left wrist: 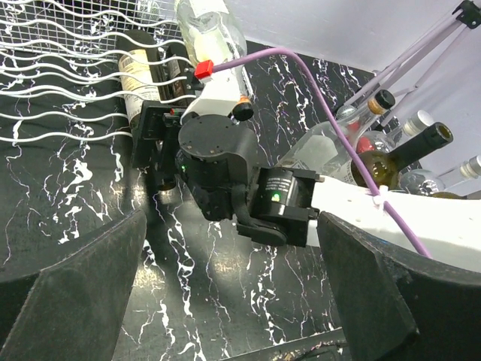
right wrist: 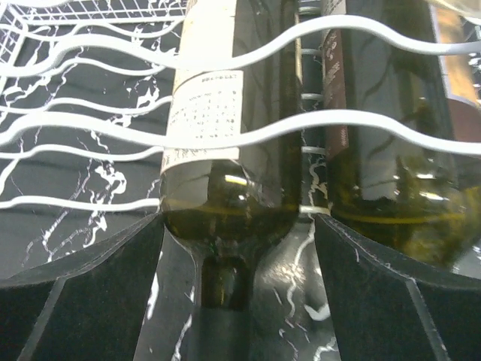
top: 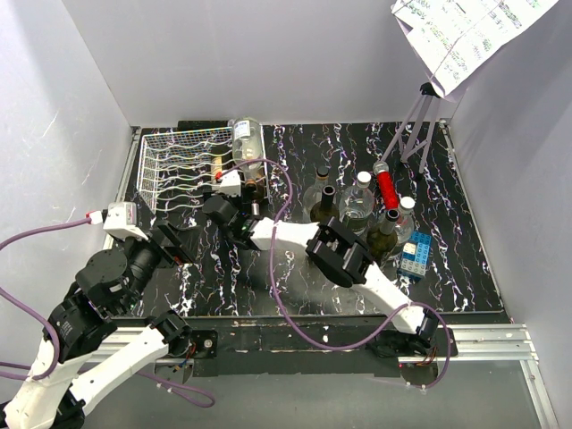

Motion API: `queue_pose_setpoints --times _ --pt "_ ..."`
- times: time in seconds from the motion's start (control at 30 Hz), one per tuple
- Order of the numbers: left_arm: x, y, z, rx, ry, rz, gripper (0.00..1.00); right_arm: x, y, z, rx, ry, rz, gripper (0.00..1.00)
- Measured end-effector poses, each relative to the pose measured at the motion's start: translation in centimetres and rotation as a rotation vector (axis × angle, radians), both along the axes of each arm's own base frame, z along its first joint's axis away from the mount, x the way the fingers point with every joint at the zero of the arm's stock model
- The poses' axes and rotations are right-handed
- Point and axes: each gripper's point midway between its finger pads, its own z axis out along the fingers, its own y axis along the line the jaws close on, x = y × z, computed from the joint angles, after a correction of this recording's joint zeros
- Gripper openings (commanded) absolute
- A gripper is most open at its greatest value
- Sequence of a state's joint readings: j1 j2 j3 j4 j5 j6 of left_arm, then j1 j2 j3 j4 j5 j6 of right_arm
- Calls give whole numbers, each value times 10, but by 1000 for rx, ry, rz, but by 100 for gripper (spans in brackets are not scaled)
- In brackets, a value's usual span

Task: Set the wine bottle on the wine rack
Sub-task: Place the wine bottle in the wine rack.

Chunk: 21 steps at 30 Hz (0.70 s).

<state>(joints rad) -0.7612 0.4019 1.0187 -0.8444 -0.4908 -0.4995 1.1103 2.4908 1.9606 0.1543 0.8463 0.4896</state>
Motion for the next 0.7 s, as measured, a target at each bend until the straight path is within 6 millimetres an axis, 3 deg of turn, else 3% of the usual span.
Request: queue_pose_setpoints --times 0.13,0.23,0.57,0.7 --pt "-1 1 -2 7 8 0 98 -16 -10 11 -46 -27 17 90" --pt "-3 3 -4 11 13 0 98 -33 -16 29 -56 -45 33 90" --pt "-18 17 9 -15 -18 0 98 -83 -16 135 5 -158 118 91" --pt "-23 22 21 -27 -35 -2 98 -95 -21 165 27 -176 144 89"
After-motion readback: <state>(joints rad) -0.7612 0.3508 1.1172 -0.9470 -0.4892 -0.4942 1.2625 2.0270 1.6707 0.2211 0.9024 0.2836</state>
